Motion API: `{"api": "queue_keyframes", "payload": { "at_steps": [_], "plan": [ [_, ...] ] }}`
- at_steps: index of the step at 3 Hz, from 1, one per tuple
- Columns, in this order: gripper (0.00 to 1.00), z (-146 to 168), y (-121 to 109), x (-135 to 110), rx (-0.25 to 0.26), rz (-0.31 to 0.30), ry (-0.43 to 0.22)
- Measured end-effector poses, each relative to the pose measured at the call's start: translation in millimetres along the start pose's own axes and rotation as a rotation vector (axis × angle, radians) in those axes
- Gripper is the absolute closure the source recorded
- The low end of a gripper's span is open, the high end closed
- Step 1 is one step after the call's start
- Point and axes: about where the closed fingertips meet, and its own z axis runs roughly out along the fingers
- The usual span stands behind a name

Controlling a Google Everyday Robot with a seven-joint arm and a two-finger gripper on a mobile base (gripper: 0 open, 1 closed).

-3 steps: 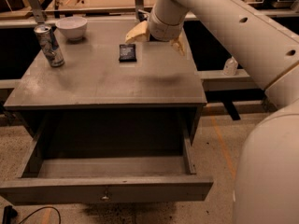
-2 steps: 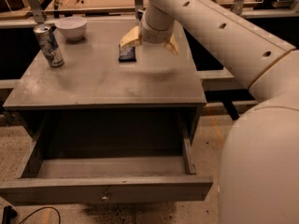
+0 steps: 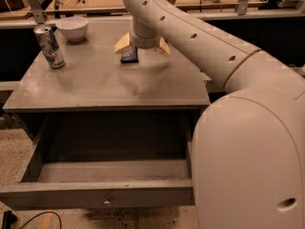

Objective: Place rxbar blueberry into top drawer

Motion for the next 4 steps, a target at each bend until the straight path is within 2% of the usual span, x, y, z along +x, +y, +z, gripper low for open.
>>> {"api": "queue_keyframes", "payload": {
  "at_steps": [1,3,4],
  "plan": [
    [0.00,21,-14,13,-0.029,-0.007,0.014],
    [0.41,52,-33,22,-0.059,-0.044,-0.006],
    [0.65,49,-34,25,-0.060,-0.045,-0.007]
  ]
}}
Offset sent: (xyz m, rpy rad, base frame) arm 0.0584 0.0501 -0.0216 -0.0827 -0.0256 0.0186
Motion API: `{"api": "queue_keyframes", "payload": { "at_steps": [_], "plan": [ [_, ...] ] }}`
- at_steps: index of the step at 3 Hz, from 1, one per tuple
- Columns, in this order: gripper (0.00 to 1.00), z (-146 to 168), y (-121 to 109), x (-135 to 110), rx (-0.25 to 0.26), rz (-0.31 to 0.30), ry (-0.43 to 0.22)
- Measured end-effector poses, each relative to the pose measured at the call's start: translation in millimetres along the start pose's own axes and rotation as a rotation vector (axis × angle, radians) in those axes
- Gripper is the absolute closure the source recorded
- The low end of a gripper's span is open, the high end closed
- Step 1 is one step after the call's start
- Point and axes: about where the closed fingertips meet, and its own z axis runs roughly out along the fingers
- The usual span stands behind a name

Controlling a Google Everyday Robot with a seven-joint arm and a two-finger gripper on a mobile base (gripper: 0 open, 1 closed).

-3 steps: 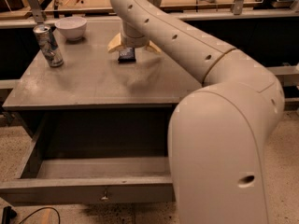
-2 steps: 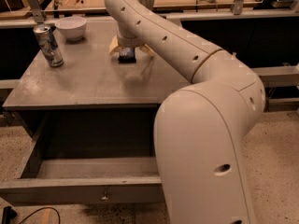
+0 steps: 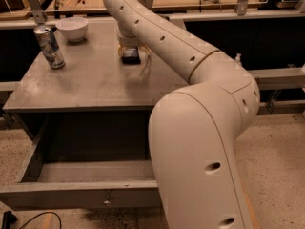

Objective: Place rxbar blueberry into top drawer

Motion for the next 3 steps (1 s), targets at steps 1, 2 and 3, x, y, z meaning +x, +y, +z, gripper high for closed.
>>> {"api": "queue_keyframes", "payload": {
  "at_steps": [1,2,3],
  "plan": [
    [0.88,-7,0,4,0.000,0.000,0.000],
    [1.00,-8,0,4,0.000,0.000,0.000],
    [1.00,-45,14,-13,-0.001,0.013,-0.029]
  ]
}}
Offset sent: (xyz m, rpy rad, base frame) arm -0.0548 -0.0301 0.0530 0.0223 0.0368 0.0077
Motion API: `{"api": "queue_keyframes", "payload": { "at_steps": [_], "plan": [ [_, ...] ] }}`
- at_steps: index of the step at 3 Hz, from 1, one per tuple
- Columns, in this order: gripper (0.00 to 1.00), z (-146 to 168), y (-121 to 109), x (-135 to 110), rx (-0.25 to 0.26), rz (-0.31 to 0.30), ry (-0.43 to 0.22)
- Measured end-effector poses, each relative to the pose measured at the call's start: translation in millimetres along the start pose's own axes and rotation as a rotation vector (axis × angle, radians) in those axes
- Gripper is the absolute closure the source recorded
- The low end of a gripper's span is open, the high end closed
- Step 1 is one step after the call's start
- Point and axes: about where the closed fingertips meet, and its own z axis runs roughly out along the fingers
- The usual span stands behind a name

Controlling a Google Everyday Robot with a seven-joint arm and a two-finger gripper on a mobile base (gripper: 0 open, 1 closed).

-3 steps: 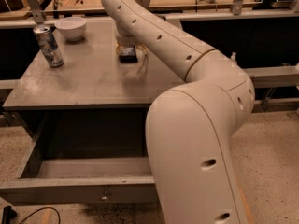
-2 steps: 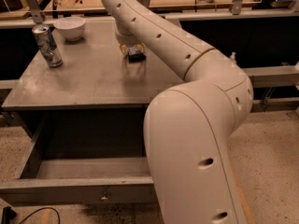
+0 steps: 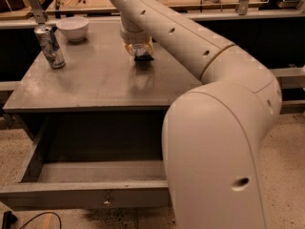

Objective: Place rxbar blueberry into top drawer

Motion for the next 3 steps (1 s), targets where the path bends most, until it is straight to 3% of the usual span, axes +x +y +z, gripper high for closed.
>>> {"api": "queue_keyframes", "payload": {
  "at_steps": [1,2,3],
  "plan": [
    [1.00,-69,17,-41,0.004,0.085,-0.066],
    [1.00,-69,17,-41,0.004,0.084,-0.066],
    [1.00,-79,16,-50,0.048,0.090,-0.085]
  ]
}}
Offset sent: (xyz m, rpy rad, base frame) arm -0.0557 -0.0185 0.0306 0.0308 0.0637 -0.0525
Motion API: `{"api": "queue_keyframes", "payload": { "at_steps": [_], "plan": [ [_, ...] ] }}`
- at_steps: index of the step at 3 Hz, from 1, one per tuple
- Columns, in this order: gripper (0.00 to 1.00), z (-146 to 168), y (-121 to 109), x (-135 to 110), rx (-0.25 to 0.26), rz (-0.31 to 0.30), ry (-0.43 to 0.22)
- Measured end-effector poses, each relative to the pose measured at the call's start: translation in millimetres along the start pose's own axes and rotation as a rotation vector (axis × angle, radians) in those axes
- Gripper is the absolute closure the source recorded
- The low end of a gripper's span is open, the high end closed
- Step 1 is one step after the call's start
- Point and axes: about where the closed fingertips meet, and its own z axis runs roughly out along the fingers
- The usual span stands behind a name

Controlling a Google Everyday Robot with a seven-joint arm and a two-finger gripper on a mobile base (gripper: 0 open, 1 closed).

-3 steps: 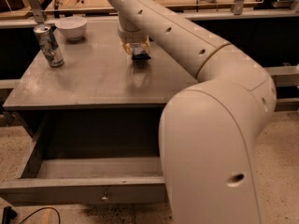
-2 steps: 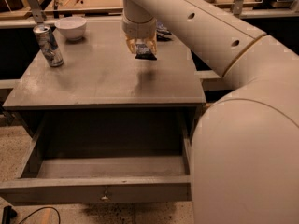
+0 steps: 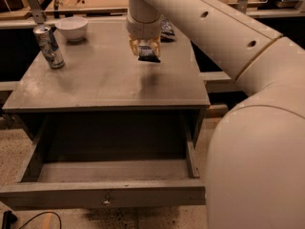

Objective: Place rxbar blueberry into top drawer

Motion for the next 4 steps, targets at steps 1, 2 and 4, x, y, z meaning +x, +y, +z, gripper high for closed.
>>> {"api": "queue_keyframes", "payload": {
  "at_steps": [1,2,4],
  "plan": [
    [1.00,-22,-9,-39,0.094,0.047,-0.058],
    [1.00,-47,-24,-86,0.149,0.099,-0.120],
    [1.00,-85,-39,-170,0.219,0.251,-0.289]
  ]
}}
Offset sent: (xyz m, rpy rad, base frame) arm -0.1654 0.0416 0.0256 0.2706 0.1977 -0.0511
